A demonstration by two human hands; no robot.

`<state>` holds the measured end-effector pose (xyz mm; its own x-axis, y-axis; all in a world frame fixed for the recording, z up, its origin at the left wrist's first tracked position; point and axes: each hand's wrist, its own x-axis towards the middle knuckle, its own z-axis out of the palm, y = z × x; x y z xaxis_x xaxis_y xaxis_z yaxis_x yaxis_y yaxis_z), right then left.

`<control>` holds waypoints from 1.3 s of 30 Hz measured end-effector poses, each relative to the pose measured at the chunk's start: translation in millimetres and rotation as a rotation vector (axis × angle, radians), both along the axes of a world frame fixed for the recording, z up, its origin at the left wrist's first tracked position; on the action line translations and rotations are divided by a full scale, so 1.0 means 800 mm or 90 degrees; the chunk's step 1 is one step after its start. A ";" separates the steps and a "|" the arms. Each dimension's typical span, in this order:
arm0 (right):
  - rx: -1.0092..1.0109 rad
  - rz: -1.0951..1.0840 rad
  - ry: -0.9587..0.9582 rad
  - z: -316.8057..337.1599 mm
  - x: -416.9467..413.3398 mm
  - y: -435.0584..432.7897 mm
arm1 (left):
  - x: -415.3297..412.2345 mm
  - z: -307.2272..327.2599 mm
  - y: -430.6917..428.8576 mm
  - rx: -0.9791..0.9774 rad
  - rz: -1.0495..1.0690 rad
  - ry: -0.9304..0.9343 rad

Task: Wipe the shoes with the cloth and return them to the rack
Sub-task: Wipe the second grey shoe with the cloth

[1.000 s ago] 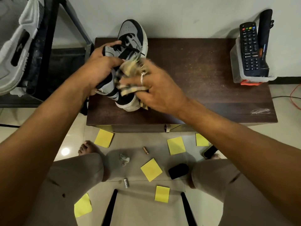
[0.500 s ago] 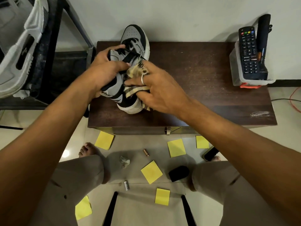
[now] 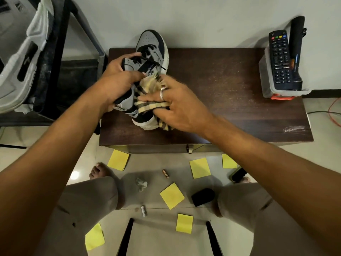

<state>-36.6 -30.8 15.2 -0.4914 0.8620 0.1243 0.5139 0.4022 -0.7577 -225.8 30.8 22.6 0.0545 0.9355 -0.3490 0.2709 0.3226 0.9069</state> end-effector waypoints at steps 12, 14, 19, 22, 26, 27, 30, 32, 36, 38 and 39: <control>0.119 -0.037 -0.273 0.010 0.003 0.004 | 0.002 0.002 0.000 -0.007 0.005 0.006; 0.100 -0.023 -0.153 0.001 -0.001 -0.001 | 0.000 0.000 0.000 -0.002 -0.001 0.007; -0.007 -0.008 -0.134 -0.009 -0.008 0.000 | -0.004 0.000 0.000 -0.004 -0.010 0.006; -0.017 -0.028 -0.175 -0.005 -0.001 0.010 | -0.001 -0.001 -0.002 0.032 -0.012 0.045; -0.027 -0.147 0.034 -0.008 0.008 0.018 | 0.009 0.000 -0.002 0.056 -0.022 0.088; -0.040 -0.189 0.081 -0.010 0.008 0.021 | 0.011 -0.001 -0.002 0.062 -0.034 0.093; -0.100 -0.234 0.081 -0.015 -0.007 0.031 | 0.017 -0.001 -0.002 0.084 -0.056 0.111; -0.147 -0.236 0.093 -0.014 -0.015 0.033 | 0.021 -0.003 0.000 0.090 -0.056 0.111; -0.231 -0.192 0.143 0.002 -0.016 0.020 | 0.015 -0.005 -0.001 0.092 -0.046 0.116; -0.264 -0.146 0.147 0.008 -0.016 0.012 | 0.009 -0.006 0.000 0.082 -0.045 0.115; -0.273 -0.126 0.143 0.008 -0.014 0.010 | 0.008 -0.005 0.000 0.080 -0.037 0.121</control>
<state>-48.0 -22.7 21.4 -0.3157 0.9325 -0.1757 0.3540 -0.0561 -0.9336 -219.1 31.0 18.7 0.0541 0.9694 -0.2394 0.4552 0.1895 0.8700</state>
